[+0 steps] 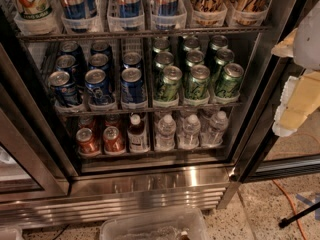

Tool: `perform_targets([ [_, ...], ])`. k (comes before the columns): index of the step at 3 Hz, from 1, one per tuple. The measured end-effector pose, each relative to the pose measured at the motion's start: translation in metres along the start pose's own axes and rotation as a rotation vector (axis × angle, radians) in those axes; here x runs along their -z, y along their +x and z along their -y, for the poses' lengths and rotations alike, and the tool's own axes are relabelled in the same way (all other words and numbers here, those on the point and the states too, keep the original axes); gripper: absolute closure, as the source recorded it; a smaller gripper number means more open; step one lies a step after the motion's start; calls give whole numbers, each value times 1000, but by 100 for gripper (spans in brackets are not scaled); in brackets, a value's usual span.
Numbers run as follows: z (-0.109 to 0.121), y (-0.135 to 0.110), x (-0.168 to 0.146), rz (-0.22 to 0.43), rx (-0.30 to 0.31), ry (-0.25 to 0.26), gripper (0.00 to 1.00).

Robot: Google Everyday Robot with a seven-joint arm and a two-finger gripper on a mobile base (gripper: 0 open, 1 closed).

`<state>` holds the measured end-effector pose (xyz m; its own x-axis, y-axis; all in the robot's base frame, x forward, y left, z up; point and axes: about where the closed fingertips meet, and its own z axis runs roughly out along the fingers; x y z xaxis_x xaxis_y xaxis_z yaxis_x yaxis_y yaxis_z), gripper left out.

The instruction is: Pick green can from middle shelf of fridge

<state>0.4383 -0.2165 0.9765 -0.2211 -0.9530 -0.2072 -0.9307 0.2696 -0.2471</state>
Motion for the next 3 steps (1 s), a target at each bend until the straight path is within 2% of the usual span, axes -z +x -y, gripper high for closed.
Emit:
perform_targets([
  [1, -1, -1, -8, -4, -5, 10, 0],
  [2, -8, -1, -29, 11, 0, 22, 0],
  [3, -23, -5, -59, 89, 10, 35, 0],
])
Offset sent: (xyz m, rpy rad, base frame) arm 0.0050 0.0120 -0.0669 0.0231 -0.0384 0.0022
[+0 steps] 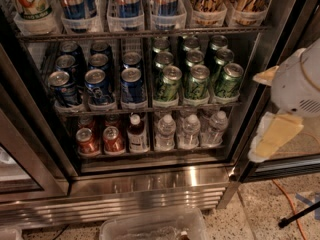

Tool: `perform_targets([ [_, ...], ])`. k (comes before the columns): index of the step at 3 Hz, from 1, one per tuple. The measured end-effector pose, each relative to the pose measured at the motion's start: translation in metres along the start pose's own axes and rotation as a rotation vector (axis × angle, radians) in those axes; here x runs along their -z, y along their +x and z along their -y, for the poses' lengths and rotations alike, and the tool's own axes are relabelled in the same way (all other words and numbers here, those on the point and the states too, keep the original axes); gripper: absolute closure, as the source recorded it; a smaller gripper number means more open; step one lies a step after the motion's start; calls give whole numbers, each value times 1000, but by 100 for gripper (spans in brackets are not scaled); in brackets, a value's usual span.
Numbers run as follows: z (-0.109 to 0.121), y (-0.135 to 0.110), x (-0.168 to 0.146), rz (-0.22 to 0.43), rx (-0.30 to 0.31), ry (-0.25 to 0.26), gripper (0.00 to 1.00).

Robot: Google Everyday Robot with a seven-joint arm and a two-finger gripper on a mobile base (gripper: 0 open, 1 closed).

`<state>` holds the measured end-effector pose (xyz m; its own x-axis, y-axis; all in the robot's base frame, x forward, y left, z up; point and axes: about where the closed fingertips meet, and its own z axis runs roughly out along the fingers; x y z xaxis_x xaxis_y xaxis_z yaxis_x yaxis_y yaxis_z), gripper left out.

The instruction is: Pick green can from middle shelf of fridge

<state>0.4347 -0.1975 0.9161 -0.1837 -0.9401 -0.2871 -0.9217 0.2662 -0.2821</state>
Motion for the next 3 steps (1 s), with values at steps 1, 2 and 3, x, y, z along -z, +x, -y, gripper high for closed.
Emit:
perform_targets([
  [1, -16, 7, -43, 147, -19, -1, 0],
  [2, -26, 3, -78, 322, -35, 18, 0],
  [3, -26, -11, -73, 403, -37, 27, 0],
])
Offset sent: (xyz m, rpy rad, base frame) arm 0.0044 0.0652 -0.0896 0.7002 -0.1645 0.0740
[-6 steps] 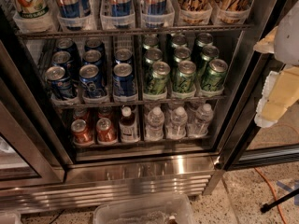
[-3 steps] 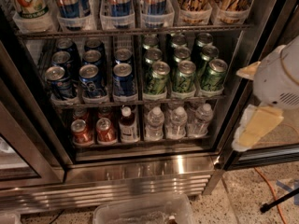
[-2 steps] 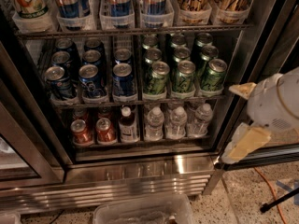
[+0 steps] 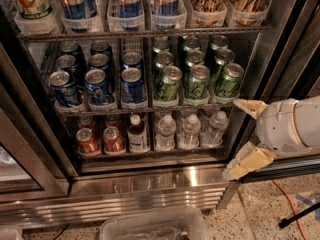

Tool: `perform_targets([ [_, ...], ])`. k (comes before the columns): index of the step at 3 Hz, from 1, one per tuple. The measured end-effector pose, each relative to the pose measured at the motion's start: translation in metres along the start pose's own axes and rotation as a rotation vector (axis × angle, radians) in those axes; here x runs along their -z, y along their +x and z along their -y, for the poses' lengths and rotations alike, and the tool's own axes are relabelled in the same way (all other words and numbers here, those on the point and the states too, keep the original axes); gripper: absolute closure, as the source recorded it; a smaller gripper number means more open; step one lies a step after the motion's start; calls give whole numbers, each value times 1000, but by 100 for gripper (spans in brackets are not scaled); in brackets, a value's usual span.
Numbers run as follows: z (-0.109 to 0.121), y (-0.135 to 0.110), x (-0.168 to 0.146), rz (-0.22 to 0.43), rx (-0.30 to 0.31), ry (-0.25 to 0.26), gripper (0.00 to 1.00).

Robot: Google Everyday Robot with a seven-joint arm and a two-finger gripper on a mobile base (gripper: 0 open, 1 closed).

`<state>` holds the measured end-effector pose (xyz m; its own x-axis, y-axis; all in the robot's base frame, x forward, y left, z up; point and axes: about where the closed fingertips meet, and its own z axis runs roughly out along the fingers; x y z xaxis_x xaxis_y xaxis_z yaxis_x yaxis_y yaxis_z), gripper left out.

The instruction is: Pick green can from middle shelf of fridge

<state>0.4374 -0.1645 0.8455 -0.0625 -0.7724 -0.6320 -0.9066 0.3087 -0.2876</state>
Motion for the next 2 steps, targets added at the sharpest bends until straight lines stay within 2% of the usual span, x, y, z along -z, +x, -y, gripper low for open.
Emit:
perform_targets([
  [1, 0, 0, 0, 0, 0, 0, 0],
  [2, -2, -8, -4, 37, 3, -16, 0],
])
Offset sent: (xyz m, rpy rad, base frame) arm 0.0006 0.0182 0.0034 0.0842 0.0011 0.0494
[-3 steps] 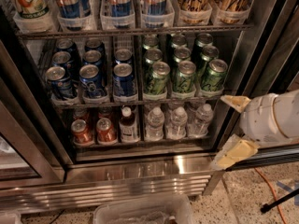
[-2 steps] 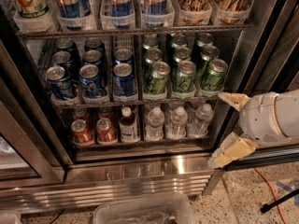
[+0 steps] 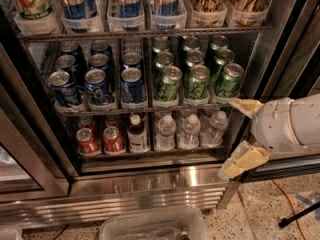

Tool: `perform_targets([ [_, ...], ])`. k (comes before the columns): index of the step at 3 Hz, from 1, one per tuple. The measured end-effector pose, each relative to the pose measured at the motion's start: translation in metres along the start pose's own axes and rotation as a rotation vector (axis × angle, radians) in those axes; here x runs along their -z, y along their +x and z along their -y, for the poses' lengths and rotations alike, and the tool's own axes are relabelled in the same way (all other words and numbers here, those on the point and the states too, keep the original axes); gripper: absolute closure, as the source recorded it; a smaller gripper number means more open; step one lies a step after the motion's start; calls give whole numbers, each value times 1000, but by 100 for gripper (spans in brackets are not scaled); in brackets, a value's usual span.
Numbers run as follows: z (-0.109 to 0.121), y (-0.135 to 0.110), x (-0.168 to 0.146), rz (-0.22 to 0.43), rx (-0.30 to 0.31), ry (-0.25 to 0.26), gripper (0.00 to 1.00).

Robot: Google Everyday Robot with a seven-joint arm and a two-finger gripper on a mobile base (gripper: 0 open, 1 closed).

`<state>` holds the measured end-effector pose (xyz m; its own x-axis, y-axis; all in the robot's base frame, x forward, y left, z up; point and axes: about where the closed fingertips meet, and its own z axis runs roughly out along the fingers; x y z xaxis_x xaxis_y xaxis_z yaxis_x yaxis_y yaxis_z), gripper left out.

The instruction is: Pick green can from middle shelf of fridge

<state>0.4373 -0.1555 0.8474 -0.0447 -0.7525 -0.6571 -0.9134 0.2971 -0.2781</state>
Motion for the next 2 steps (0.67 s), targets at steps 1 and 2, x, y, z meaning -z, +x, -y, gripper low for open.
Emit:
perform_targets([
  [1, -8, -13, -8, 93, -53, 9, 0],
  [2, -19, -36, -14, 240, -141, 22, 0],
])
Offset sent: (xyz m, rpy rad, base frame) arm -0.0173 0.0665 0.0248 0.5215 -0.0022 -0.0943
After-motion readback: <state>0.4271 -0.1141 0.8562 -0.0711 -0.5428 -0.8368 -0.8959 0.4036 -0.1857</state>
